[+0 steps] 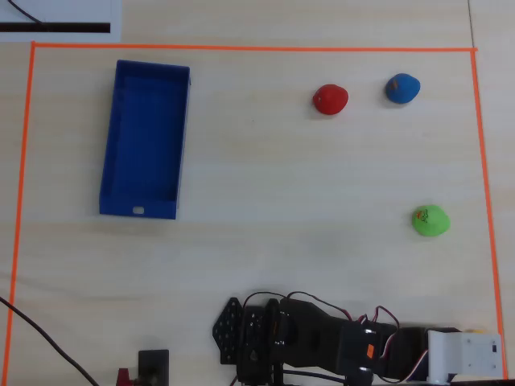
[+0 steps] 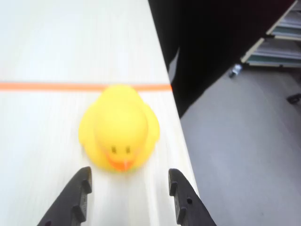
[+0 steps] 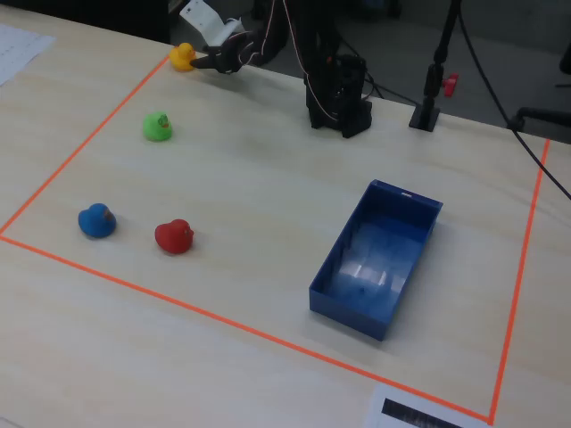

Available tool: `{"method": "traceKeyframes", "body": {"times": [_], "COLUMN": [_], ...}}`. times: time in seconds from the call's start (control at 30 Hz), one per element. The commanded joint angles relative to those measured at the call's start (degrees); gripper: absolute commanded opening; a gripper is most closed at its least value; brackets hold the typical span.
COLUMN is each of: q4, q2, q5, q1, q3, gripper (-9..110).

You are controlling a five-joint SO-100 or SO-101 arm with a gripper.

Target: Grasp yellow duck and put it into box.

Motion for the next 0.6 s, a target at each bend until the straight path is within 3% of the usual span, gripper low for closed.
{"method": "traceKeyframes", "body": {"times": [0.0, 0.57], "q4": [-3.43, -6.86], "q2": [-1.23, -8.17], "q5": [0.88, 0.35], "q1": [-1.05, -1.05], "q3": [-5.8, -14.24], "gripper": [23, 25]}}
